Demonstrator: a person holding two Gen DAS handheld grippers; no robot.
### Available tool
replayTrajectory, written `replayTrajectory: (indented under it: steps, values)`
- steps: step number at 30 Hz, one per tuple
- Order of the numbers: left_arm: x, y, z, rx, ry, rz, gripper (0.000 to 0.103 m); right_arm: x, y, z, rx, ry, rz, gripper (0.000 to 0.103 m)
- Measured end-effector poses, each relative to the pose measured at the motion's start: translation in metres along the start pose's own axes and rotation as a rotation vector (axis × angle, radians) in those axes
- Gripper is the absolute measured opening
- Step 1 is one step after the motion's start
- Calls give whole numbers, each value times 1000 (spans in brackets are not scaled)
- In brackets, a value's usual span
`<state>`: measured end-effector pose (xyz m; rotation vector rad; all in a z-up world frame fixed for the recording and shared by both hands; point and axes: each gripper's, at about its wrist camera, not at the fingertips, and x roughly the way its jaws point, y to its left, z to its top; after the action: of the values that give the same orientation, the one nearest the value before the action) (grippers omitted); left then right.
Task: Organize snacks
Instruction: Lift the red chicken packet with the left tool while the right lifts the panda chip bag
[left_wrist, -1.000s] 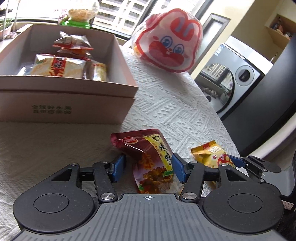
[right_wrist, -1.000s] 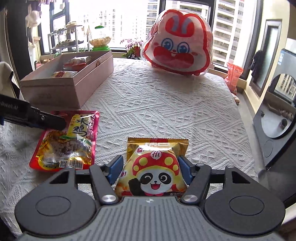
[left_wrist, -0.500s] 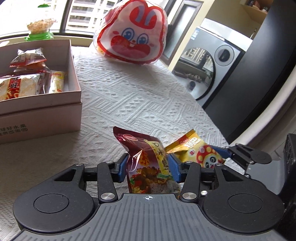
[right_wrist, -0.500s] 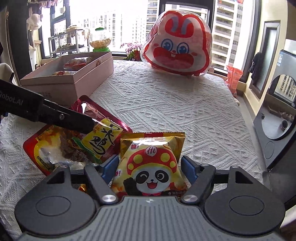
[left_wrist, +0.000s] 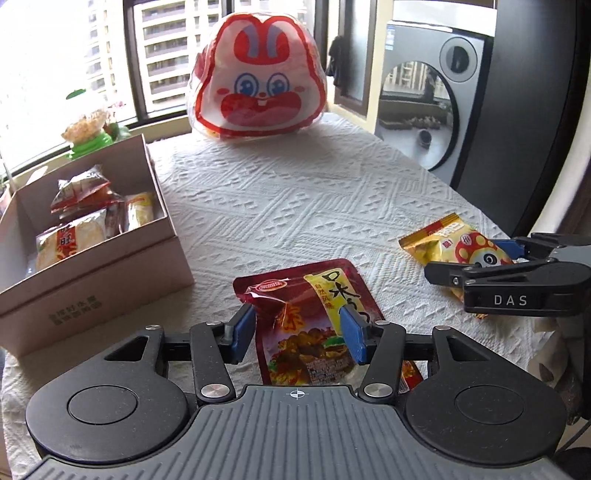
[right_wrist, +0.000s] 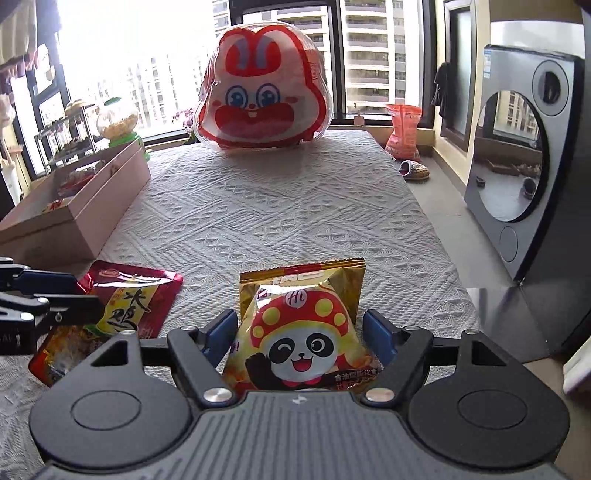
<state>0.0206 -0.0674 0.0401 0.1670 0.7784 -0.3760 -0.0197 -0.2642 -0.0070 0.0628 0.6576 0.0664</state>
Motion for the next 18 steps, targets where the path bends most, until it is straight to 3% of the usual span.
replayTrajectory:
  steps: [3,8,10,13,15,18]
  values:
    - [4,10,-2,-60,4,-36,60,0,4,-2,-25,-3,3,76]
    - [18,43,-7,-289,16,-207,59,-7,27,-10,-177,-2,84,77]
    - [21,46,-4,-308,13,-238,60,-10,43,-16,-280,-10,104,77]
    - [27,45,-1,-321,6,-273,69,-13,58,-21,-366,-41,84,77]
    - [27,42,-1,-314,2,-280,73,-13,58,-20,-361,-40,87,77]
    - [25,33,2,-246,18,-252,69,-11,52,-16,-321,-23,107,77]
